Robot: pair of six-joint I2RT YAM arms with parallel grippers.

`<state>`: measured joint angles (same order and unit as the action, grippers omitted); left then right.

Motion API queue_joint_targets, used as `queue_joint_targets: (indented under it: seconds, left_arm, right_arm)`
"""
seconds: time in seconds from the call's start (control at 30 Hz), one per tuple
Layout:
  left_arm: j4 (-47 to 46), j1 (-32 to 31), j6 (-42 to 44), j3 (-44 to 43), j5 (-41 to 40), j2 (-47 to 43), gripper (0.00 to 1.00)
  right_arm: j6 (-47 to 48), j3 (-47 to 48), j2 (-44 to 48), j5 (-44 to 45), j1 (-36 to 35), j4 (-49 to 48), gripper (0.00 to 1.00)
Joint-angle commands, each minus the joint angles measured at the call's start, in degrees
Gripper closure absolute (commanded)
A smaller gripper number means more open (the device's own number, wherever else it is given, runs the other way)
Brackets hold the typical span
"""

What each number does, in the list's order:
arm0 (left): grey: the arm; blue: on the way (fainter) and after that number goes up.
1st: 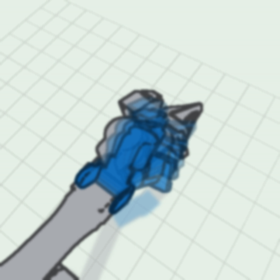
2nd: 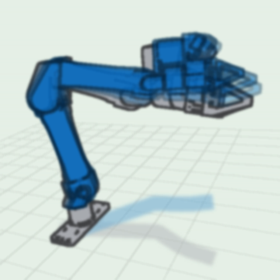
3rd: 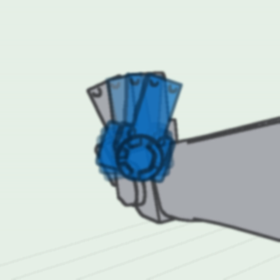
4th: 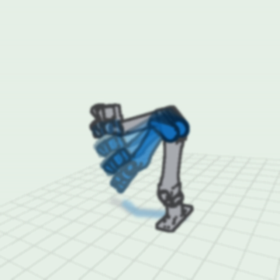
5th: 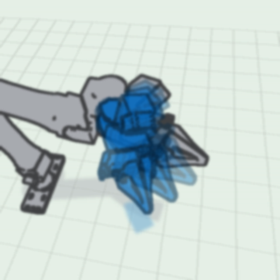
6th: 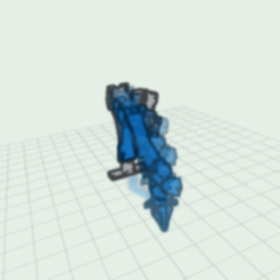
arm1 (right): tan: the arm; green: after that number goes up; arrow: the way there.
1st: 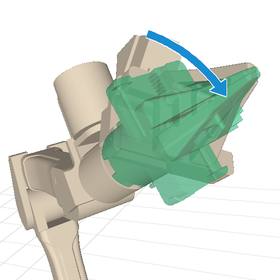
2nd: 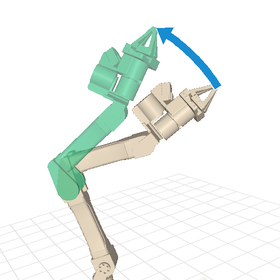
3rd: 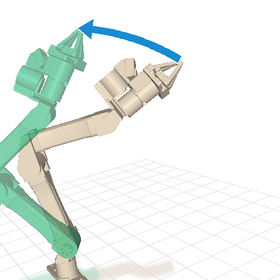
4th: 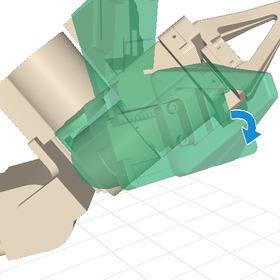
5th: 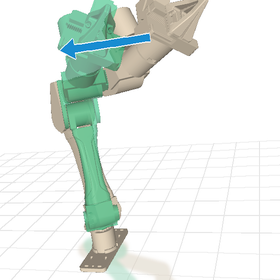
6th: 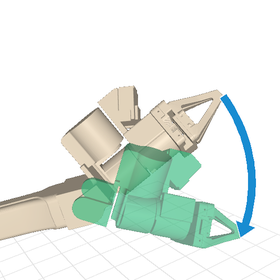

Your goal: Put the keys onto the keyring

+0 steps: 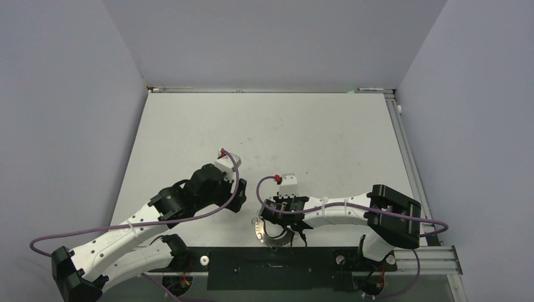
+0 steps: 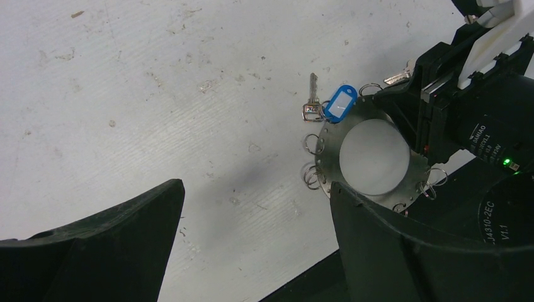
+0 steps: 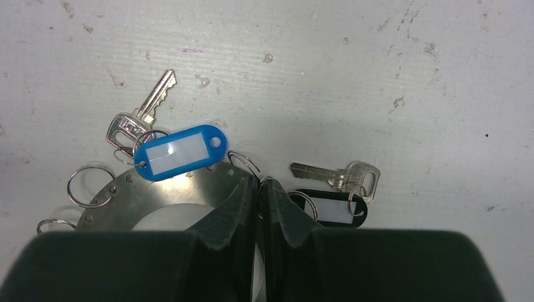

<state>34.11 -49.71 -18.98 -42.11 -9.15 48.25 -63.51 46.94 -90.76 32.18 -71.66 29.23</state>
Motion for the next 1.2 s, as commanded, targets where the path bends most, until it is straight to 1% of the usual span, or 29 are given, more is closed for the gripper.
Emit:
queue_joint_targets:
  seconds: [0.0, 0.23, 0.3, 0.43, 0.57, 0.6, 0.7, 0.8, 0.83, 0.93, 1.07, 1.17]
  left_arm:
    - [-1.5, -0.1, 0.5, -1.0, 0.5, 0.1, 0.17]
    - [-1.5, 0.0, 0.5, -1.0, 0.7, 0.0, 0.18]
    - [-1.5, -0.1, 0.5, -1.0, 0.7, 0.0, 0.19]
    - [-1.5, -0.1, 0.5, -1.0, 0.7, -0.1, 0.19]
    - [-1.5, -0.1, 0.4, -1.0, 0.7, -0.1, 0.19]
    - [-1.5, -0.1, 0.4, -1.0, 0.7, -0.1, 0.19]
    - [-1.5, -0.1, 0.4, -0.9, 0.8, -0.1, 0.19]
    - [-1.5, -0.1, 0.4, -0.9, 0.8, -0.1, 0.20]
    - [-1.5, -0.1, 0.4, -0.9, 0.8, -0.1, 0.20]
    - [-1.5, 0.0, 0.4, -0.9, 0.9, -0.1, 0.20]
    - [-1.5, -0.1, 0.4, -0.9, 1.1, 0.0, 0.20]
    - [-1.5, -0.1, 0.4, -1.0, 1.1, 0.1, 0.20]
  right_arm:
    - [-0.3, 1.4, 0.0, 2.4, -0.3, 1.6, 0.95]
    - [2.7, 2.3, 1.9, 3.2, -2.2, 1.2, 0.95]
    - [5.1, 1.9, 3.0, 2.1, -2.7, -1.5, 0.95]
    - [9.7, 0.6, 4.9, -2.5, -3.1, -10.2, 0.95]
    - [10.8, 1.7, 4.1, -4.2, -2.9, -13.0, 0.95]
    - [11.1, 2.1, 3.6, -4.5, -2.8, -13.4, 0.93]
    - [11.5, 3.0, 2.5, -5.4, -2.5, -13.2, 0.75]
    - [10.7, 2.7, 3.1, -5.2, -2.3, -11.9, 0.60]
    - [10.3, 2.3, 3.7, -5.1, -2.2, -11.6, 0.58]
    - [10.2, 0.8, 6.2, -4.5, -2.2, -10.7, 0.57]
    - [13.8, -1.9, 10.8, -3.0, -2.2, -9.9, 0.58]
    - [16.2, -4.8, 14.9, -2.3, -2.2, -9.8, 0.58]
